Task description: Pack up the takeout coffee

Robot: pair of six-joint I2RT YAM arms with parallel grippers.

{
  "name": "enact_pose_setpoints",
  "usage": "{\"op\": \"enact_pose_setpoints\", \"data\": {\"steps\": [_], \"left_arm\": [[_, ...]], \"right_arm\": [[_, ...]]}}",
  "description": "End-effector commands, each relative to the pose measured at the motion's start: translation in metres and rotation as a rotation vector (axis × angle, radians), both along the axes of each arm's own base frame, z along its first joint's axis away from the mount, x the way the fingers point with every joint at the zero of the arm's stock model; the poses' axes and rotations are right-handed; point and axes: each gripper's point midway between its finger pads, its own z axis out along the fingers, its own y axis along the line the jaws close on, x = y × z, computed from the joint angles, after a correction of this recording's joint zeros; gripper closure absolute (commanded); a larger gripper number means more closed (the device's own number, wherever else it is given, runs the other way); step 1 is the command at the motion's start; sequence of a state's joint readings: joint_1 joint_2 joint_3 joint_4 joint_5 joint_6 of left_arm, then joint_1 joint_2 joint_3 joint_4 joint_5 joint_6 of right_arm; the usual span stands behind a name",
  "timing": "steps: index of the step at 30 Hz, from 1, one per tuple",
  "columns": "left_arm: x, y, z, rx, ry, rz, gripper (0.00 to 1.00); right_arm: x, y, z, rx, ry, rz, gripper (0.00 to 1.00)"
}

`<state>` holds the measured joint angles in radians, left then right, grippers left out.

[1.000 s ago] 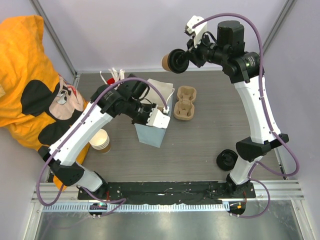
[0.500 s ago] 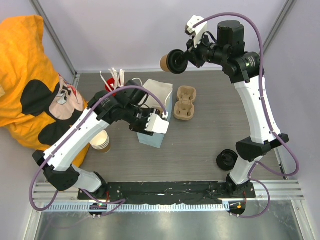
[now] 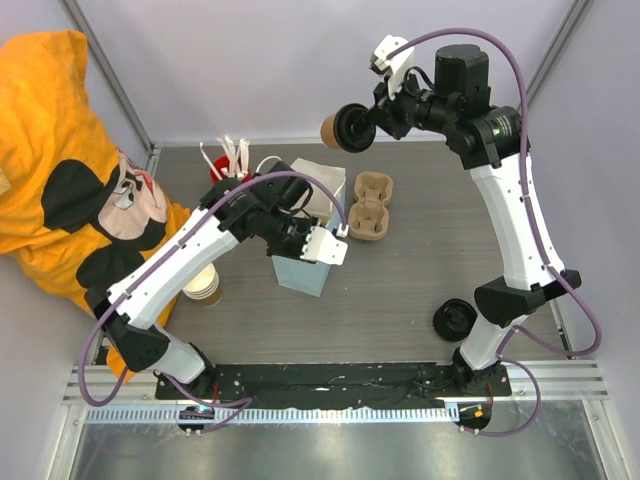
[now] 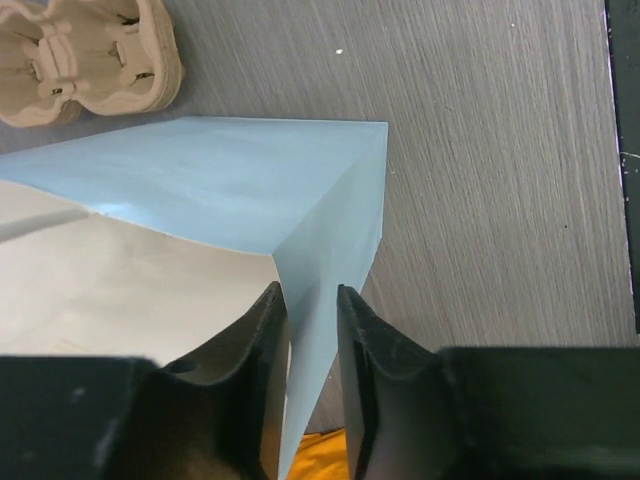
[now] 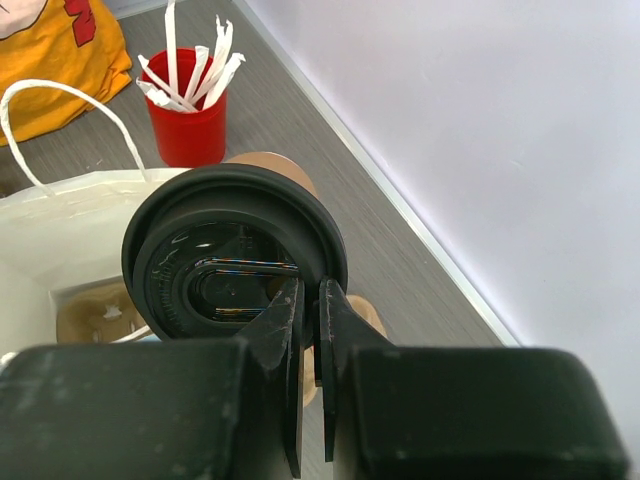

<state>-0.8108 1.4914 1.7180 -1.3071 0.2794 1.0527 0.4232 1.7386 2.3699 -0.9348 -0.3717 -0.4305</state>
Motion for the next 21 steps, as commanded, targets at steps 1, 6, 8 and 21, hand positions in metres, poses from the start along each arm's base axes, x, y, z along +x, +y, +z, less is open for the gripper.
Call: {"op": "enact_pose_setpoints", "data": {"steps": [1, 6, 8, 21], "left_arm": [[0.003, -0.005, 0.003, -0.015, -0.007, -0.003, 0.79], [-0.002, -0.004, 0.011, -0.03, 0.004, -0.007, 0.92], [-0.006, -0.001, 0.013, -0.028, 0.012, -0.011, 0.94], [-0.036, 0.008, 0.019, -0.049, 0.029, -0.019, 0.95]], "right_arm": [[-0.015, -0.005, 0.03, 0.044, -0.079, 0.012, 0.99], [-0.014, -0.004, 0.026, 0.038, -0.073, 0.014, 0.99], [-0.014, -0.003, 0.026, 0.037, -0.072, 0.017, 0.99], [-0.038, 0.019, 0.01, 0.022, 0.019, 0.122, 0.99]]}}
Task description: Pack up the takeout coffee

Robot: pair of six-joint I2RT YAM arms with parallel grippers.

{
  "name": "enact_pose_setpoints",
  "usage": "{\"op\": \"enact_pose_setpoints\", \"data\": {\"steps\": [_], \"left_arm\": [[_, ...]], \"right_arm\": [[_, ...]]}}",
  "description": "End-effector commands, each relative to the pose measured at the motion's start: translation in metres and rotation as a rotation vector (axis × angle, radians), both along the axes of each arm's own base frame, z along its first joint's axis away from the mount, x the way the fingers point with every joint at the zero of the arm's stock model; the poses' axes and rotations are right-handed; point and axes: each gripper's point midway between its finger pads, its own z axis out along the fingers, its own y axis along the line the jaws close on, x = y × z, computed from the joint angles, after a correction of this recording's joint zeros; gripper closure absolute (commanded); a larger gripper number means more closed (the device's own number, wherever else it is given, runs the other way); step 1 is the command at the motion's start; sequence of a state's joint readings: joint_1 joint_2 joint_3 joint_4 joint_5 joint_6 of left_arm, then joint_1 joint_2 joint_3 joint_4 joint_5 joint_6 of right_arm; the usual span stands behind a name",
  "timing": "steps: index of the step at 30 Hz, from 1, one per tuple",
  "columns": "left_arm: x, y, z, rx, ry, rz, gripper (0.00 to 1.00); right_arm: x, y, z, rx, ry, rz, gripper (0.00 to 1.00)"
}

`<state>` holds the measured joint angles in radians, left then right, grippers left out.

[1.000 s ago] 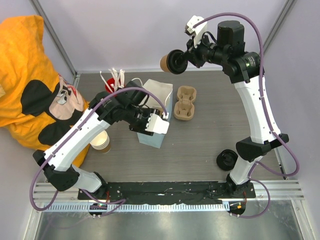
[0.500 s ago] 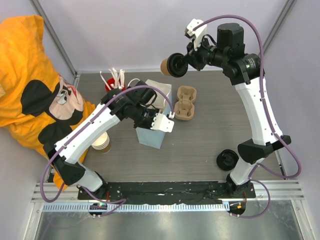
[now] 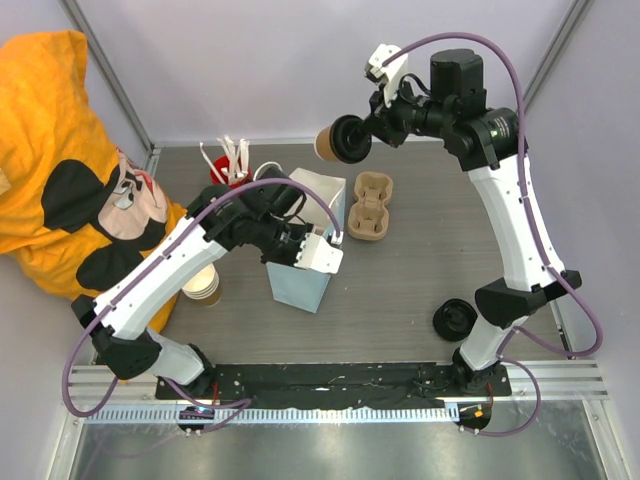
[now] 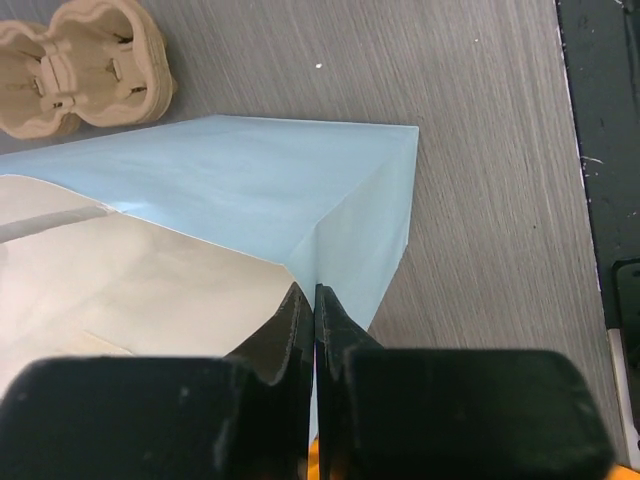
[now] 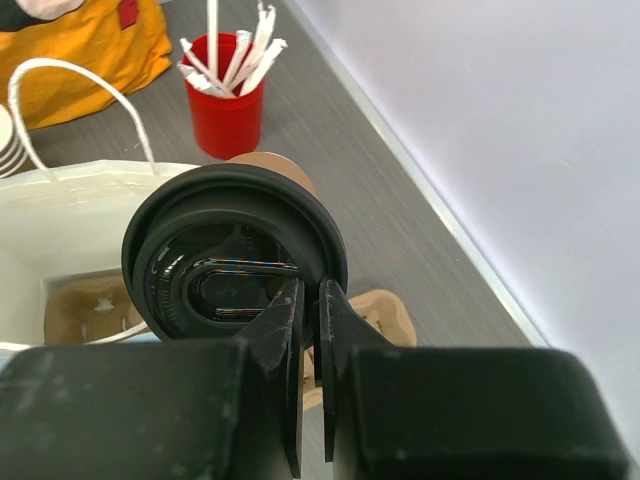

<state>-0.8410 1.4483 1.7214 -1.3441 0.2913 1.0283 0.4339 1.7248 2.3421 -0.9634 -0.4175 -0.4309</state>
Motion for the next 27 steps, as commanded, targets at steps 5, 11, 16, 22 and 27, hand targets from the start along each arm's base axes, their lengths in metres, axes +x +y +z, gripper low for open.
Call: {"op": "enact_pose_setpoints", "data": {"steps": [5, 11, 16, 22, 27], "left_arm": [[-0.018, 0.009, 0.005, -0.025, 0.003, 0.013, 0.74], [-0.006, 0.012, 0.02, -0.058, -0.078, 0.074, 0.38], [0.01, 0.014, 0.061, -0.151, -0.205, 0.138, 0.29], [0.02, 0.028, 0.103, -0.276, -0.276, 0.23, 0.13], [0.033, 0.038, 0.118, -0.36, -0.317, 0.317, 0.07]], "right_arm": [[-0.041, 0.026, 0.012, 0.014, 0.011, 0.121, 0.99], [-0.066, 0.049, -0.002, -0.016, 0.068, 0.203, 0.99], [-0.091, 0.063, -0.013, -0.032, 0.126, 0.283, 0.99], [-0.101, 0.065, -0.024, -0.08, 0.145, 0.303, 0.99], [-0.101, 0.079, -0.047, -0.132, 0.182, 0.323, 0.99]]}}
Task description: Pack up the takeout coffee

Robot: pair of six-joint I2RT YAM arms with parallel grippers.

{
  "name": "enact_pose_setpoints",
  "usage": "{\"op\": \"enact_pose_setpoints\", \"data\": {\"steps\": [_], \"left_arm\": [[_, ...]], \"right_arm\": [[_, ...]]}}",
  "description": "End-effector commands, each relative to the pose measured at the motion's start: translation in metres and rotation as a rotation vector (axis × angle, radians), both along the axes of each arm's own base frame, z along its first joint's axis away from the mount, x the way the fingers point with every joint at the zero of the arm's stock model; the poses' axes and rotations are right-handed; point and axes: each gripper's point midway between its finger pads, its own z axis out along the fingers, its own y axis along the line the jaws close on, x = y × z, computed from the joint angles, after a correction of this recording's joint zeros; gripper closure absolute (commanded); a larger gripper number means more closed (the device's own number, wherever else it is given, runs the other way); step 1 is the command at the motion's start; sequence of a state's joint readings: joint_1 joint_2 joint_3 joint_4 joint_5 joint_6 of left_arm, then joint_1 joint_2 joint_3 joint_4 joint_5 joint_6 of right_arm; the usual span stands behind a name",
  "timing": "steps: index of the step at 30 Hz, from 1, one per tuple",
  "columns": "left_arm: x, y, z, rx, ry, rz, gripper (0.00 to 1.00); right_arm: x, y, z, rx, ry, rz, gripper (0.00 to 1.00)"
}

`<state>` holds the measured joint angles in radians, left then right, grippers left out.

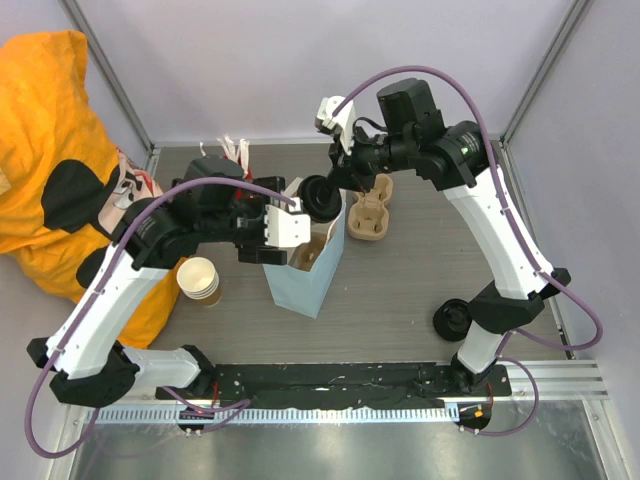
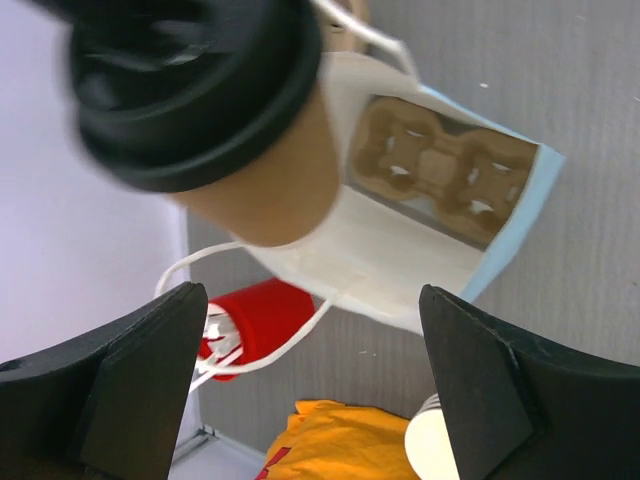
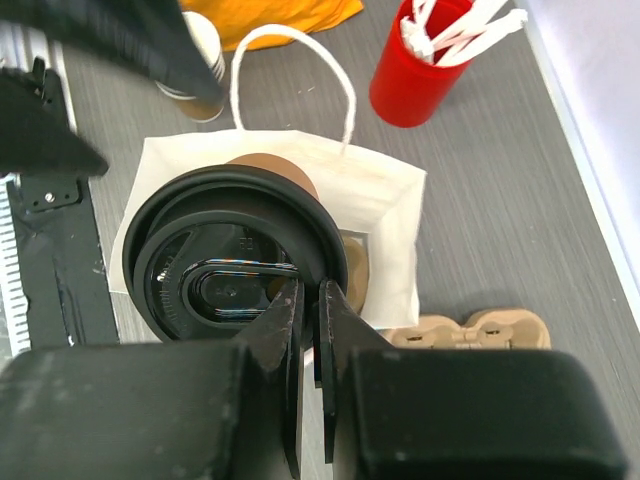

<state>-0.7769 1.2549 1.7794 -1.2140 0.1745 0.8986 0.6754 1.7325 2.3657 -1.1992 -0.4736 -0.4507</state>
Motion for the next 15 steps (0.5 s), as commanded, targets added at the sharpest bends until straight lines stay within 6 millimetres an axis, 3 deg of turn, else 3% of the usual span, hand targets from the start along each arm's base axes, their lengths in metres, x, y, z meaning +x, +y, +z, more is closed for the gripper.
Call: {"op": "enact_pose_setpoints", "data": {"steps": [1, 9, 15], "left_arm": [[0.019, 0.006, 0.033, -0.153, -0.083, 0.11, 0.06], [0.047, 0.02, 0.039, -0.246, -0.138, 0.278, 0.02], [0.074, 0.04, 0.038, -0.245, -0.191, 0.453, 0.02]], "right_arm": [[0.0, 0.014, -0.01, -0.029, 0.0, 0.028, 0.99], [0.011, 0.04, -0.044, -0.094, 0.04, 0.049, 0.99], [0.012, 0.046, -0.074, -0.174, 0.071, 0.057, 0.99]]}}
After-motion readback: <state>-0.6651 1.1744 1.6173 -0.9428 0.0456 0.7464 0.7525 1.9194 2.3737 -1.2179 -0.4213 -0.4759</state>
